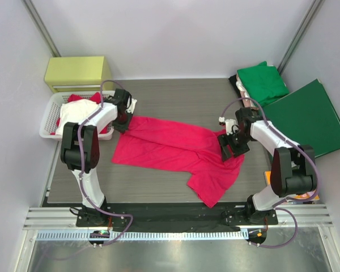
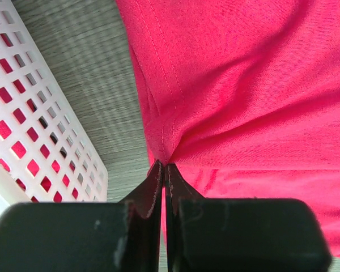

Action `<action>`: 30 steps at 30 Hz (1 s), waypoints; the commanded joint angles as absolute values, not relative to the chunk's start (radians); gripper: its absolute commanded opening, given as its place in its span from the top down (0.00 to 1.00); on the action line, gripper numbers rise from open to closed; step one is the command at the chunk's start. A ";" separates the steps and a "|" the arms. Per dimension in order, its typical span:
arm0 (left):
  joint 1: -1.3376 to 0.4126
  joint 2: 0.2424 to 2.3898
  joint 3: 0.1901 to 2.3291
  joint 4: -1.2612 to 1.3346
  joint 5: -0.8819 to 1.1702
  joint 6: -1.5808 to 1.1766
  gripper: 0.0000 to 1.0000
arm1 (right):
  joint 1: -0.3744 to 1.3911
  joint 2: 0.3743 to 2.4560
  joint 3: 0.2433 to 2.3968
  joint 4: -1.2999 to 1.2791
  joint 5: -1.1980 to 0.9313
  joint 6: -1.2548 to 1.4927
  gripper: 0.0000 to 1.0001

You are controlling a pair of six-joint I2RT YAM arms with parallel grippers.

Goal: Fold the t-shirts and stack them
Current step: Fold the flattened tshirt in 1/3 of the way

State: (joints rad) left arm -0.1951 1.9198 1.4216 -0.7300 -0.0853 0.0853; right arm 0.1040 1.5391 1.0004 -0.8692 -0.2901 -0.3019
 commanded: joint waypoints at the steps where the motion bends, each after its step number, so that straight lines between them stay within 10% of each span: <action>1: -0.178 1.916 1.454 -0.715 -0.097 0.094 1.00 | 0.110 1.583 1.038 -0.884 -0.291 -0.325 0.29; 4: -0.178 1.917 1.454 -0.718 -0.089 0.091 1.00 | 0.110 1.598 1.045 -0.868 -0.276 -0.321 0.47; 7: -0.178 1.914 1.445 -0.721 -0.090 0.095 1.00 | 0.109 1.589 1.046 -0.845 -0.275 -0.298 0.99; 30: -0.176 1.934 1.433 -0.701 -0.117 0.112 1.00 | 0.107 1.460 1.118 -1.135 -0.270 -0.382 0.99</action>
State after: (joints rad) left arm -0.1940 1.9236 1.4212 -0.7227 -0.0822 0.0872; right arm 0.1040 1.5135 1.1053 -1.0748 -0.2794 -0.3565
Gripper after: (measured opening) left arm 0.005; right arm 0.027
